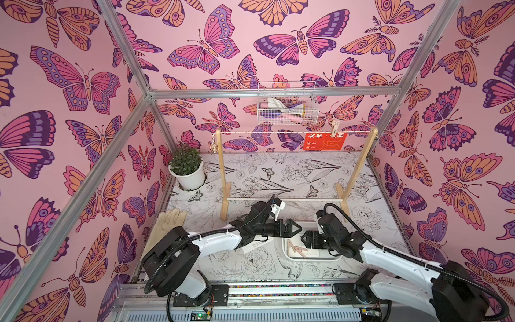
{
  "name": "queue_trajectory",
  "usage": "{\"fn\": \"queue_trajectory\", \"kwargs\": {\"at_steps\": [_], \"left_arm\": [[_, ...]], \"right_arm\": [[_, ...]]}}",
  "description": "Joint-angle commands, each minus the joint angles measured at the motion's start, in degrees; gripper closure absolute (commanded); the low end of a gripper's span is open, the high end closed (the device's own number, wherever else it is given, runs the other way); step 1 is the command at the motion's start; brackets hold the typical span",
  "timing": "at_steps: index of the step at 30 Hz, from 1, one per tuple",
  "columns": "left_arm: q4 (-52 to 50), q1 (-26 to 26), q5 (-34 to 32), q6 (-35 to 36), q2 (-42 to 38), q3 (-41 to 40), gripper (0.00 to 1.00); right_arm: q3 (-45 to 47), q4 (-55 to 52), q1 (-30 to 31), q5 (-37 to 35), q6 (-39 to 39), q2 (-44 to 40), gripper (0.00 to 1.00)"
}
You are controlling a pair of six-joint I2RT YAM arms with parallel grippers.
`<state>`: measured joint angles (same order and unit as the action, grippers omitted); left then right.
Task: Remove the postcards from the strings
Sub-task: Pick up the postcard from the storage box.
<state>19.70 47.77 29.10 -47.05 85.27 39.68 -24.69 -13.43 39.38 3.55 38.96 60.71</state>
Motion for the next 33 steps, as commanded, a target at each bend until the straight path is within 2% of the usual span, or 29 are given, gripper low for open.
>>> {"fn": "queue_trajectory", "kwargs": {"at_steps": [1, 22, 33], "left_arm": [[1.0, 0.6, -0.3, -0.3, 0.8, 0.3, 0.0], [0.9, 1.1, -0.5, -0.2, 1.8, 1.4, 0.0], [0.7, 1.3, -0.8, 0.0, 2.4, 2.3, 0.0]], "right_arm": [[0.6, -0.1, -0.6, 1.7, 0.0, -2.0, 0.23], [0.3, -3.7, -1.0, 1.9, 2.3, -14.5, 0.53], [-0.4, -3.2, -0.9, 5.3, 2.4, -15.4, 0.67]]}}
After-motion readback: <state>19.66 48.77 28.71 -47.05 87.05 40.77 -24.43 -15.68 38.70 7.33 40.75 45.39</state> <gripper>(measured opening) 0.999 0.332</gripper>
